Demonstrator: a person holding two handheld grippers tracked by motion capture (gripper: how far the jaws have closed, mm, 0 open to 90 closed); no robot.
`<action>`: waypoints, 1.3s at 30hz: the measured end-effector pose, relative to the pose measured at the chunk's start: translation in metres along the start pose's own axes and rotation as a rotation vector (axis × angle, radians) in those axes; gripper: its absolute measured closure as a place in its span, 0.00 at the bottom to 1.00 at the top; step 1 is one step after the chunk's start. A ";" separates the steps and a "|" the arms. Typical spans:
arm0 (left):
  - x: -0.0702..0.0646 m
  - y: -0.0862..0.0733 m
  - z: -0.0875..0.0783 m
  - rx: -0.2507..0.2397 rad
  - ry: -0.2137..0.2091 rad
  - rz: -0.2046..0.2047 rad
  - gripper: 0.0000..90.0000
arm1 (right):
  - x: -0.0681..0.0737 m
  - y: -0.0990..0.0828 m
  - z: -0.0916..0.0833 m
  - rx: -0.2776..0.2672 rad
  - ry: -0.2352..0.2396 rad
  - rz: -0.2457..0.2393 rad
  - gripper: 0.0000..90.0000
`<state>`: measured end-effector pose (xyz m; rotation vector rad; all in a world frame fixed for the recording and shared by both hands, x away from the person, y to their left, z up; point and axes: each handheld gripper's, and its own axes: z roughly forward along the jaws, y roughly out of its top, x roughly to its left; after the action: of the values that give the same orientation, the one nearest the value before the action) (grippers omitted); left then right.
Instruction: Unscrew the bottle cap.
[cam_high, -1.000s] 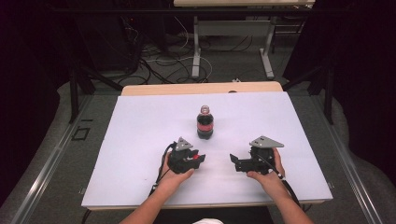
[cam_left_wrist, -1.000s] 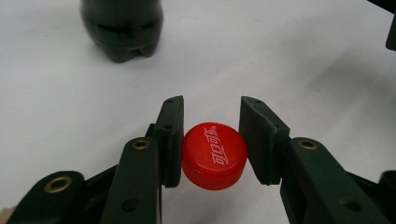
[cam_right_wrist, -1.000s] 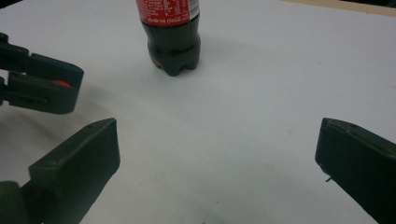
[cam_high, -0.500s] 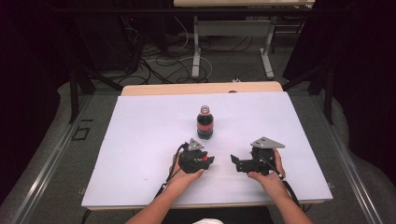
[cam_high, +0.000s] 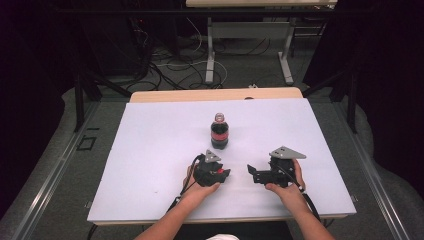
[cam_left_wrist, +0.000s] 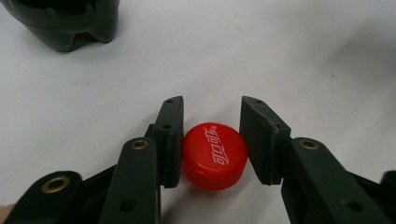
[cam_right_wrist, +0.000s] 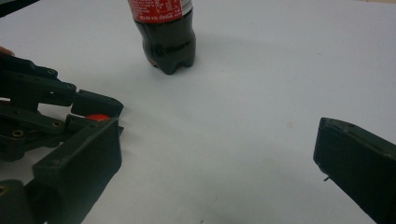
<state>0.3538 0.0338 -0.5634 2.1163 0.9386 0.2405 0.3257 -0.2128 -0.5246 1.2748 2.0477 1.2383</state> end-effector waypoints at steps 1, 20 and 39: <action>0.000 0.000 0.000 0.002 -0.003 0.003 0.67 | 0.000 0.000 0.000 0.001 -0.002 0.002 0.01; 0.001 0.004 -0.006 -0.027 -0.002 0.003 0.33 | -0.001 -0.002 0.001 0.004 -0.002 0.015 0.01; 0.025 0.030 -0.089 -0.135 0.036 0.033 0.17 | -0.002 0.002 -0.004 -0.006 0.003 0.021 0.01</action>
<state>0.3473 0.0910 -0.4849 2.0103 0.8832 0.3498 0.3250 -0.2157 -0.5213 1.2961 2.0364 1.2558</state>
